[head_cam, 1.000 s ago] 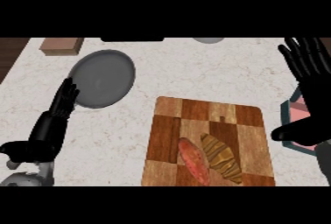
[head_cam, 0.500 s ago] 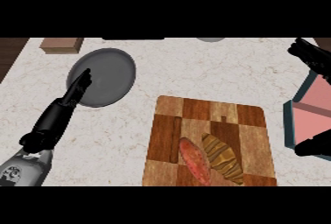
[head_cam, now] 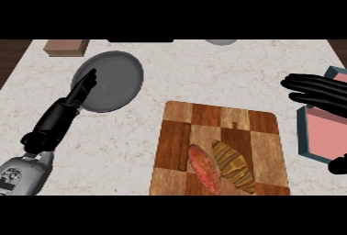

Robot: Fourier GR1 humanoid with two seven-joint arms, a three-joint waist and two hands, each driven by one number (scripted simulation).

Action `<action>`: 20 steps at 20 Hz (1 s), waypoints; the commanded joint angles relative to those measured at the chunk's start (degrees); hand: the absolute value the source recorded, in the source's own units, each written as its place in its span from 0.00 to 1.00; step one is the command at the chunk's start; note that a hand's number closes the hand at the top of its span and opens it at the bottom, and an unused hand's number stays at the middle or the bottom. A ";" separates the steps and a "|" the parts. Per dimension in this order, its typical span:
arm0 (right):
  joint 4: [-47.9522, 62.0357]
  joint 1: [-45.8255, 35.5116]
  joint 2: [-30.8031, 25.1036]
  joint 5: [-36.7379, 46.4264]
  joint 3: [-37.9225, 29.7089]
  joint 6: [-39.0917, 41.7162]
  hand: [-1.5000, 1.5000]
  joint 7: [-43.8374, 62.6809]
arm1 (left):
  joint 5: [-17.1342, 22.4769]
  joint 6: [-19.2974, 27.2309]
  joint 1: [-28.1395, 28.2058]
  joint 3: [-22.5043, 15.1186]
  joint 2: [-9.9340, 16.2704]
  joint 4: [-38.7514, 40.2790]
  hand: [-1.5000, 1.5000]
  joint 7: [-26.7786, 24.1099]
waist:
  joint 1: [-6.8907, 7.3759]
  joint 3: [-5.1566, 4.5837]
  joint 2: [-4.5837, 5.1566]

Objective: Pick the croissant from the cutting board and place it in the cardboard box

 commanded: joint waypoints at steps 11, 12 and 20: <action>-26.45 3.50 -0.58 17.11 13.19 9.39 0.00 24.98 | -1.00 -2.61 -0.07 2.51 -0.88 0.39 0.50 0.45 | -0.31 -0.05 -0.19; -29.01 4.63 1.30 19.01 16.03 9.19 0.00 28.98 | -2.98 -1.24 0.73 1.29 -2.32 1.51 0.50 -1.68 | -0.42 -0.07 -0.19; -27.07 5.68 10.34 26.80 23.60 14.66 0.00 35.73 | -4.65 -2.79 1.06 3.24 -3.89 -2.12 0.50 2.12 | 0.23 0.00 -0.06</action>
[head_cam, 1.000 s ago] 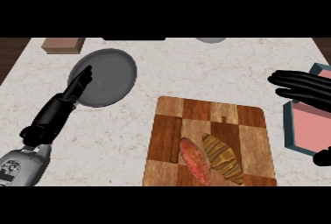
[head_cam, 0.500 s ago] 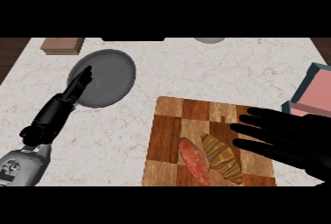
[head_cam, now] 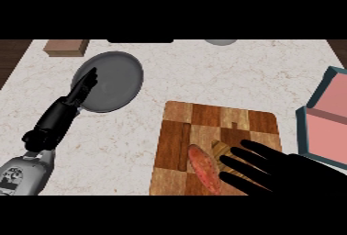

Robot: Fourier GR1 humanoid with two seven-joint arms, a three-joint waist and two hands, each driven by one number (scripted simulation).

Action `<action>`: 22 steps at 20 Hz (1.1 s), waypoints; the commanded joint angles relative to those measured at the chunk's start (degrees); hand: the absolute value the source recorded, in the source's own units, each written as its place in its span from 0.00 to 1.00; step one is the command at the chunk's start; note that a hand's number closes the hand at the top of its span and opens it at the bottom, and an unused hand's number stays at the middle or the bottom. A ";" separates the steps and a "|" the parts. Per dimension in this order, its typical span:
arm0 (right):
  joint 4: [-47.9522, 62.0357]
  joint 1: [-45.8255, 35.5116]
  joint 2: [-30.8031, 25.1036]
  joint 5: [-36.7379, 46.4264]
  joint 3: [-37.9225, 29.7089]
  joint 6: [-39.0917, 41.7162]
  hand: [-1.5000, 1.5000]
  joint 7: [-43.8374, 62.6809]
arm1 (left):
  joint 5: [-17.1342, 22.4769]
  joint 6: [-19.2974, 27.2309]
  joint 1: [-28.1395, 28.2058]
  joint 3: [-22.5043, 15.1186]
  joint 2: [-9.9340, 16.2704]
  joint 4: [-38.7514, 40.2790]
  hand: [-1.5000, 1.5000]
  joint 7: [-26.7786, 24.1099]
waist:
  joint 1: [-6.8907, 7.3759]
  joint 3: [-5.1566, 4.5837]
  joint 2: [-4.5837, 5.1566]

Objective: Pick the croissant from the cutting board and place it in the cardboard box

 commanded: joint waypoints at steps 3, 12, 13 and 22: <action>2.30 2.26 4.39 8.27 3.63 1.02 0.00 0.41 | -2.71 -1.10 -2.03 0.49 -3.44 3.27 0.50 -0.58 | -0.09 0.05 0.13; 5.35 5.24 8.75 19.54 4.45 -3.69 0.00 -3.84 | -3.41 -5.16 -0.01 4.08 -4.07 0.29 0.50 0.05 | 0.05 0.05 0.08; 8.48 1.71 12.99 21.95 8.89 -2.57 0.00 -0.73 | -3.72 -5.04 -2.17 4.62 -4.03 1.65 0.50 0.55 | 0.19 0.04 0.12; 11.93 5.80 14.27 33.10 12.12 -7.45 0.00 -3.55 | -4.43 -8.38 -1.98 6.93 -4.77 1.77 0.50 2.07 | -0.06 0.05 0.08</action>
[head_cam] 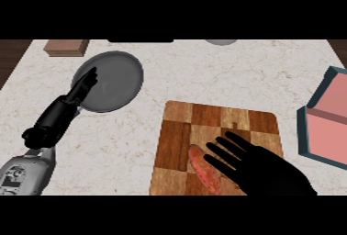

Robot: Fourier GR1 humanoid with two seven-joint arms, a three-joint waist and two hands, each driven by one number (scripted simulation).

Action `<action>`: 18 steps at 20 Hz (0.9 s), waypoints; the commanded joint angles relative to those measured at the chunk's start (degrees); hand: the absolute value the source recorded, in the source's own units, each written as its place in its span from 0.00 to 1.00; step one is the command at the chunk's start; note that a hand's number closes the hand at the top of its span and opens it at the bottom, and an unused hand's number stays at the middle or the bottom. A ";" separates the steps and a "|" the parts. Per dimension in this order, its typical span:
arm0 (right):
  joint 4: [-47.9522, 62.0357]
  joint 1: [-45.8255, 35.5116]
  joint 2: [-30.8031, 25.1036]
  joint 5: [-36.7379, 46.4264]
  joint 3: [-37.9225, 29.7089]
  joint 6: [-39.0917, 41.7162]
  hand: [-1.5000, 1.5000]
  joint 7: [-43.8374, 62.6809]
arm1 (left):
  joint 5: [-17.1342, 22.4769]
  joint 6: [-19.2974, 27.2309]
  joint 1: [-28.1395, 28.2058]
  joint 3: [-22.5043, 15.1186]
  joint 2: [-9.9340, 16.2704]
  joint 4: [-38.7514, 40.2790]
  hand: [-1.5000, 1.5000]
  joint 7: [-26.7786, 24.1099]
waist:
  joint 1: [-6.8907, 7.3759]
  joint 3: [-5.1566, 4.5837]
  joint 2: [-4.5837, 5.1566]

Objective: Pick the croissant from the cutting board and place it in the cardboard box

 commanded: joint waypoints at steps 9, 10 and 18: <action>6.52 -0.16 6.18 6.32 0.10 1.05 0.00 -5.32 | -2.12 -2.65 -5.79 3.98 -2.12 4.05 0.50 1.60 | -0.17 -0.01 0.03; 9.51 5.20 4.59 10.81 3.49 -7.75 0.00 -6.46 | -2.04 -2.21 2.50 2.52 -2.70 -3.55 0.50 0.67 | 0.13 0.01 -0.05; 16.95 2.71 7.96 15.47 -0.33 -10.17 0.00 -8.97 | -5.73 -1.73 1.60 2.08 -5.89 -1.88 0.50 0.03 | 0.05 0.01 0.00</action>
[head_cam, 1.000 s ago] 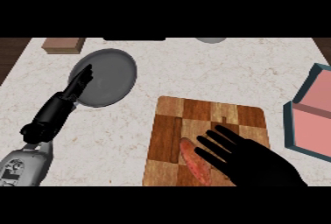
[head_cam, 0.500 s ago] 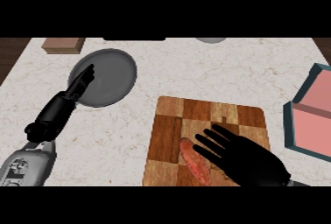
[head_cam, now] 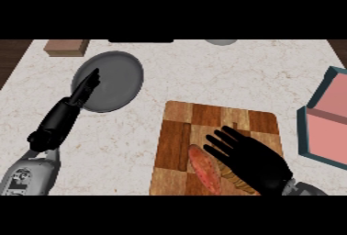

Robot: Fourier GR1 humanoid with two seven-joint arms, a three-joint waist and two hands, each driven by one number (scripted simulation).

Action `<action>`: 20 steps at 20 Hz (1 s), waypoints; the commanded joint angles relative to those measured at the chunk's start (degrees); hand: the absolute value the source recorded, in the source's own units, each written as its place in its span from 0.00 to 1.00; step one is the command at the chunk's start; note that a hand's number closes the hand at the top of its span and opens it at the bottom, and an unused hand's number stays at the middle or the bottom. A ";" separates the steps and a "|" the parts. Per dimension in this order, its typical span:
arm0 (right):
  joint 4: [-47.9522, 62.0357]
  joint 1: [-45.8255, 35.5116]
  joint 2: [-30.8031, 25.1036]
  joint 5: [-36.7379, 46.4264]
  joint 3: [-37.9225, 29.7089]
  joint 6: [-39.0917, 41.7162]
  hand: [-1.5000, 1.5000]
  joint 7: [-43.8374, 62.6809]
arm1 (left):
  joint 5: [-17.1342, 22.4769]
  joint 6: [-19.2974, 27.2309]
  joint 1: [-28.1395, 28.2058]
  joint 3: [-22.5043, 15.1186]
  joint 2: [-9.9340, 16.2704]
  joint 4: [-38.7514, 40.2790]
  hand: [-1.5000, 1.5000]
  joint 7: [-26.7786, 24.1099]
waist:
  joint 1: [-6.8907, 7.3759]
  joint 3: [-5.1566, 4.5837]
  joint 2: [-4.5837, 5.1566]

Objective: Pick the croissant from the cutting board and place it in the cardboard box

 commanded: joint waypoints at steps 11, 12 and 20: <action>9.78 1.26 4.40 7.62 3.25 -9.11 1.00 -8.68 | -0.39 -3.21 0.26 2.71 -0.38 -3.46 0.50 2.56 | 0.10 0.02 -0.03; 8.58 1.73 3.42 6.35 2.95 -11.54 1.00 -11.43 | -2.32 -1.45 -2.49 2.00 -2.13 3.57 0.50 -2.01 | -0.35 0.00 0.09; 4.12 4.80 4.12 6.77 -0.63 -15.61 1.00 -15.42 | -1.93 -3.19 -2.70 3.87 -1.62 1.45 0.50 0.26 | -0.34 0.00 -0.02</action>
